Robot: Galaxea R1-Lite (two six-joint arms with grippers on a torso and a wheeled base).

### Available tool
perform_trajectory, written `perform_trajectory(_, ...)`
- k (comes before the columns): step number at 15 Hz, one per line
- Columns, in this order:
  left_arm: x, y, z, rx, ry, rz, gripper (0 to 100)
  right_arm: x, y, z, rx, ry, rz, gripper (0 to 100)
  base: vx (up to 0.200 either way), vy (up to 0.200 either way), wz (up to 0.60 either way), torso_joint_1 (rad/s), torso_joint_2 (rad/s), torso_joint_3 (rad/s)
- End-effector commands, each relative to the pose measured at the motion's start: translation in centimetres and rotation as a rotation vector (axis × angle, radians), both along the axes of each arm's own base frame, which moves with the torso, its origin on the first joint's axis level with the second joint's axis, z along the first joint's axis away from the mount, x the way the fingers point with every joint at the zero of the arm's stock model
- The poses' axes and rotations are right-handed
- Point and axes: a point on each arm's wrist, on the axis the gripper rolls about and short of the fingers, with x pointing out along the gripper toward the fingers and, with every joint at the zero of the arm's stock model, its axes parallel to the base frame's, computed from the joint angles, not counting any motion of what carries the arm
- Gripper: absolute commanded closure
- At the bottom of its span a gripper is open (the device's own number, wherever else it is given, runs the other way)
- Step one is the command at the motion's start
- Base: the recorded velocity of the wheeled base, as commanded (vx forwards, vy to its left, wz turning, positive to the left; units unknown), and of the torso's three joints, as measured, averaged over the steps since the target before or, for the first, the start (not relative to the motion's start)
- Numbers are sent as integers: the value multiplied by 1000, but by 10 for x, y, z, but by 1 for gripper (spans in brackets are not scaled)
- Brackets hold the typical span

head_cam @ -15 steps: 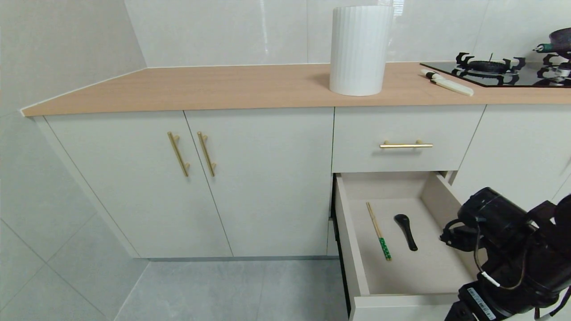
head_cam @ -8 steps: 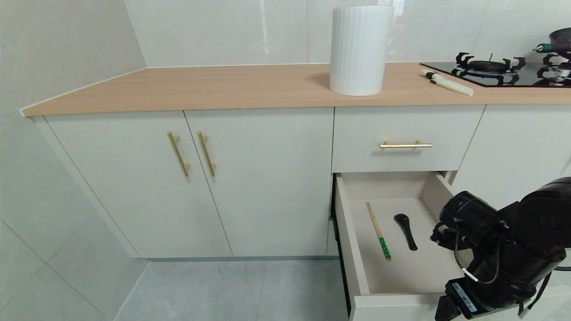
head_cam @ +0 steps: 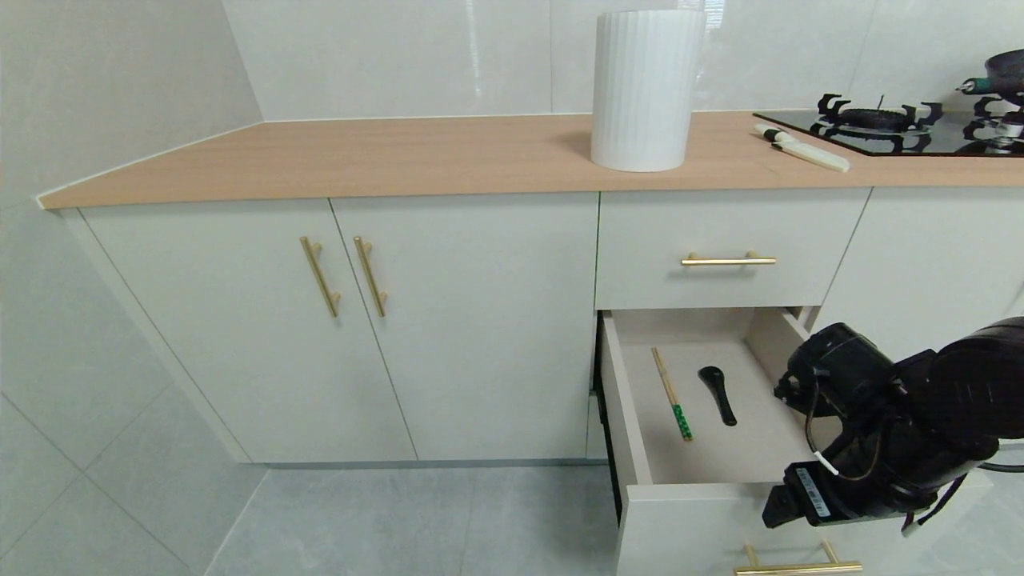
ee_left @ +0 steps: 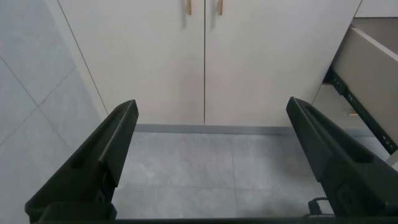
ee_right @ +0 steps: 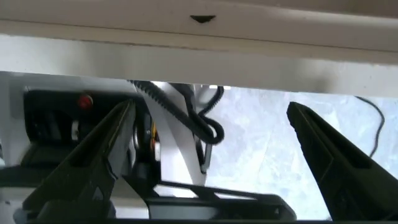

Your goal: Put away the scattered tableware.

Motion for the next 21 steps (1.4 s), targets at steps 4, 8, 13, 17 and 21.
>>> perform_trajectory(4,0,0,0,-1,1,1,0,12,-3,-3,35,-90,-27,0,0,0,0,0,0,0)
perform_trajectory(8,0,0,0,-1,0,1,0,24,-3,-9,25,-141,-46,0,0,0,0,0,0,0)
perform_trajectory(13,0,0,0,-1,1,1,0,48,1,-20,39,-229,-55,0,0,0,0,0,0,0)
perform_trajectory(17,0,0,0,-1,1,1,0,72,-3,-25,44,-279,-70,0,0,0,0,0,0,0)
perform_trajectory(21,0,0,0,-1,1,1,0,106,-15,-26,32,-377,-67,0,0,0,0,0,0,0)
